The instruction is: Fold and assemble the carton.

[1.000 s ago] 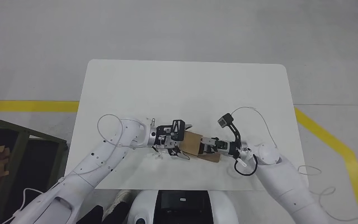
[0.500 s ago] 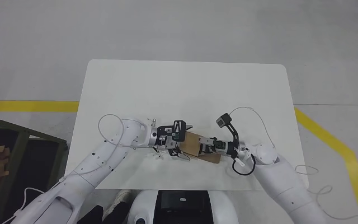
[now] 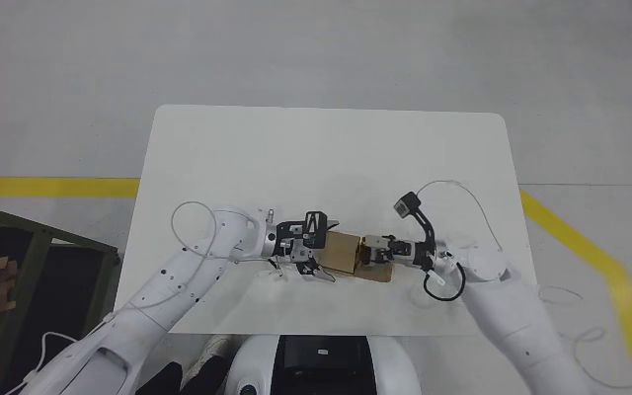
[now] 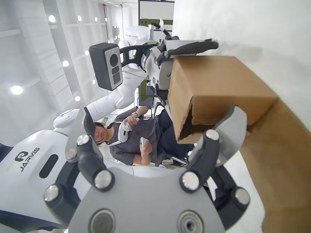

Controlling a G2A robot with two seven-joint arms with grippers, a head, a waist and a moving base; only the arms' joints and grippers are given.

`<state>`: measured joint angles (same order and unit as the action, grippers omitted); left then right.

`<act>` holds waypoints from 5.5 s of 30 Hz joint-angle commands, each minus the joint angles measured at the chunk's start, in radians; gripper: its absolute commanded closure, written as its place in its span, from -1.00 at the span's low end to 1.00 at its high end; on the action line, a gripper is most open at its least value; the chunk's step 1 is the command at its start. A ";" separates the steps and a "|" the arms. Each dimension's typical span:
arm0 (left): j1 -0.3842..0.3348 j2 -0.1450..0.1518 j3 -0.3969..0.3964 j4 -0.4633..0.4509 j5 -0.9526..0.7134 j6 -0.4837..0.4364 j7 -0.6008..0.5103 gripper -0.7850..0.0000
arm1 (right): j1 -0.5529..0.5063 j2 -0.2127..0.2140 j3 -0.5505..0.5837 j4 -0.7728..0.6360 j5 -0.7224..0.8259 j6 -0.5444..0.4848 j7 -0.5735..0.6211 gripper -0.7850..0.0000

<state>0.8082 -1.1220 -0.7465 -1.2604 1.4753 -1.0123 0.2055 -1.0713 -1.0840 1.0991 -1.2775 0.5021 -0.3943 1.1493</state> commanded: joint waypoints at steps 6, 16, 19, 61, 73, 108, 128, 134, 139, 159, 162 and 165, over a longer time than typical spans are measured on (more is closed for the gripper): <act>0.002 0.000 -0.002 -0.004 -0.010 0.000 -0.013 -1.00 | -0.069 0.044 0.154 -0.102 -0.079 0.039 0.003 -1.00; 0.002 -0.005 -0.003 -0.006 -0.024 0.003 -0.027 -1.00 | -0.195 0.077 0.260 -0.171 -0.200 0.065 -0.037 -1.00; 0.002 -0.008 -0.002 -0.007 -0.027 0.005 -0.032 -1.00 | -0.220 0.077 0.254 -0.172 -0.207 0.055 -0.060 -1.00; 0.010 -0.007 -0.009 -0.013 -0.050 0.000 -0.079 -1.00 | -0.253 0.041 0.109 -0.126 0.025 0.006 -0.088 -1.00; 0.018 0.001 -0.016 -0.018 -0.056 0.000 -0.089 -1.00 | -0.258 0.058 0.147 -0.127 -0.056 0.074 -0.039 -1.00; 0.022 0.018 -0.014 -0.027 -0.102 0.000 -0.123 -1.00 | -0.203 0.021 0.063 -0.151 0.017 0.033 -0.142 -1.00; 0.014 0.018 0.003 -0.018 -0.127 0.000 -0.140 -1.00 | -0.178 0.009 0.038 -0.177 -0.017 0.007 -0.166 -1.00; 0.011 0.017 0.009 -0.016 -0.133 0.000 -0.147 -1.00 | -0.179 0.008 0.033 -0.188 -0.068 0.002 -0.179 -0.56; 0.008 0.017 0.013 -0.013 -0.139 0.000 -0.156 -1.00 | -0.182 0.009 0.032 -0.193 -0.101 0.004 -0.182 -0.01; 0.002 0.021 0.024 -0.011 -0.154 0.000 -0.172 -1.00 | -0.203 0.019 0.041 -0.190 -0.224 0.042 -0.199 0.34; 0.001 0.021 0.025 -0.011 -0.156 0.000 -0.173 -1.00 | -0.204 0.020 0.042 -0.194 -0.240 0.047 -0.204 0.33; 0.001 0.022 0.026 -0.011 -0.157 0.000 -0.173 -1.00 | -0.208 0.022 0.049 -0.199 -0.251 0.048 -0.210 0.27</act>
<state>0.8092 -1.1000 -0.7203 -1.2717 1.3185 -1.0123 0.0327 -1.2779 -1.0631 1.1455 -1.4752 0.2536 -0.3458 0.9401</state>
